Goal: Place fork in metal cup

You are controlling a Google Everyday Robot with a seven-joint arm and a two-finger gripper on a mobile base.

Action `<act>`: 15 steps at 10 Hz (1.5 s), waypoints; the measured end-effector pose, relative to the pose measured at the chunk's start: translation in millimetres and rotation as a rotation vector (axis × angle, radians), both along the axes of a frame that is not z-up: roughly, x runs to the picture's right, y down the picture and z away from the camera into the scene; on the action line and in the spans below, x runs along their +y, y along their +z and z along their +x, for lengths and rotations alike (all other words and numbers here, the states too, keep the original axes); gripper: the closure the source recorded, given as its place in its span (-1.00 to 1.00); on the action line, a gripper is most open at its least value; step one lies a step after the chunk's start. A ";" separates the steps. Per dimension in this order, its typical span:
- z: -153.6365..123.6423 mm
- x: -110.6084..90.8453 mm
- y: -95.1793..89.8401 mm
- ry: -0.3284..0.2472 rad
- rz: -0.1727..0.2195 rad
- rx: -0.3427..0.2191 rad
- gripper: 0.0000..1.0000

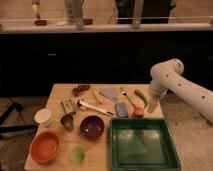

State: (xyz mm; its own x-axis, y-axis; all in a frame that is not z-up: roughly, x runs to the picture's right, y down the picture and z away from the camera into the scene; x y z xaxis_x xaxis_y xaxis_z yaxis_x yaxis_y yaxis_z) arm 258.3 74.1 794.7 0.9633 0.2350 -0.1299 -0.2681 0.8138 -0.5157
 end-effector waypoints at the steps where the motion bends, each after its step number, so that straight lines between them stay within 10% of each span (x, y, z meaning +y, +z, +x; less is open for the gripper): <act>1: -1.9 2.5 4.3 0.019 -0.002 0.005 -0.60; 9: -10.0 0.0 10.8 0.047 0.024 -0.004 -0.60; 15: -59.4 -9.4 33.1 -0.024 0.080 -0.151 -0.60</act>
State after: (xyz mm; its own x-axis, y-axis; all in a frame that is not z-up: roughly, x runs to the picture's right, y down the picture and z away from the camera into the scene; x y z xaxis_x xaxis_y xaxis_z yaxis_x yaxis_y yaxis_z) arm 198.9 64.7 827.8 0.9759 0.2157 0.0346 -0.1727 0.8588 -0.4823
